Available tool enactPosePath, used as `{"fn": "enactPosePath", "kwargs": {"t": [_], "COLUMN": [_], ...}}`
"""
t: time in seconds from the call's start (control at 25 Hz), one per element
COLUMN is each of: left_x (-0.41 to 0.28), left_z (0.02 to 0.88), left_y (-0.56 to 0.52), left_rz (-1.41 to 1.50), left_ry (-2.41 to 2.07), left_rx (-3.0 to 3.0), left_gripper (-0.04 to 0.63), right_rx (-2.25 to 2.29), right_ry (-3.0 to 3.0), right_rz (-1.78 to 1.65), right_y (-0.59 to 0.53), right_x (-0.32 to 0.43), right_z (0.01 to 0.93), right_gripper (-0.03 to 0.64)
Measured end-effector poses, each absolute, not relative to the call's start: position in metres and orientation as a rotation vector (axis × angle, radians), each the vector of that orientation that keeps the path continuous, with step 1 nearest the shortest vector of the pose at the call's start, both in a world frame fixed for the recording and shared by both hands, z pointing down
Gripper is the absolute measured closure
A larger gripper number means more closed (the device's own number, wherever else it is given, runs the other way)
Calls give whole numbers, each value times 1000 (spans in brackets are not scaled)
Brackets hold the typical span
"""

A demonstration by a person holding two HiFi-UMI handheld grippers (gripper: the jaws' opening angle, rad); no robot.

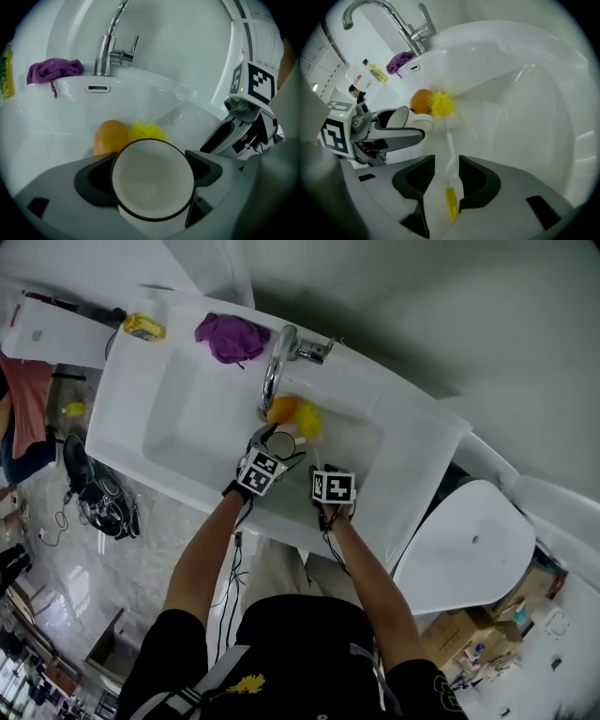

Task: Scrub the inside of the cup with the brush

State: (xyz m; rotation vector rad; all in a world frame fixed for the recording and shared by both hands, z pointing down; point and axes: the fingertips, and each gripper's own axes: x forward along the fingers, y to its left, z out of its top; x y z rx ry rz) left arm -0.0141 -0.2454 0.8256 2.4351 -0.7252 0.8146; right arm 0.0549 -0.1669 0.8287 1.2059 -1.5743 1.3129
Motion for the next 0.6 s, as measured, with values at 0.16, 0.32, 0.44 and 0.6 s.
{"fn": "enactPosePath", "kwargs": {"t": [0.16,0.32,0.44,0.6], "left_x": [-31,-50,-61,-69], "left_z": [821,787,743,674], "left_y": [-243,-231,-221,-181], "left_rz": [883,876,773,606], "left_ry": [-757,-848,-955,-1151], "left_rx": [2346,2303,2238,2195], "left_gripper": [143,143,143,226], "right_rx": [1212,1234,1274,1254], "right_ry": [-1666,-1784,-1876,-1995], "right_rz": [1343,1384,1424,1439], "right_y": [-158,-140,-138,-115], "right_x": [61,81,98,117], "right_z": [789,742,713,678], "right_gripper": [433,479,542,588]}}
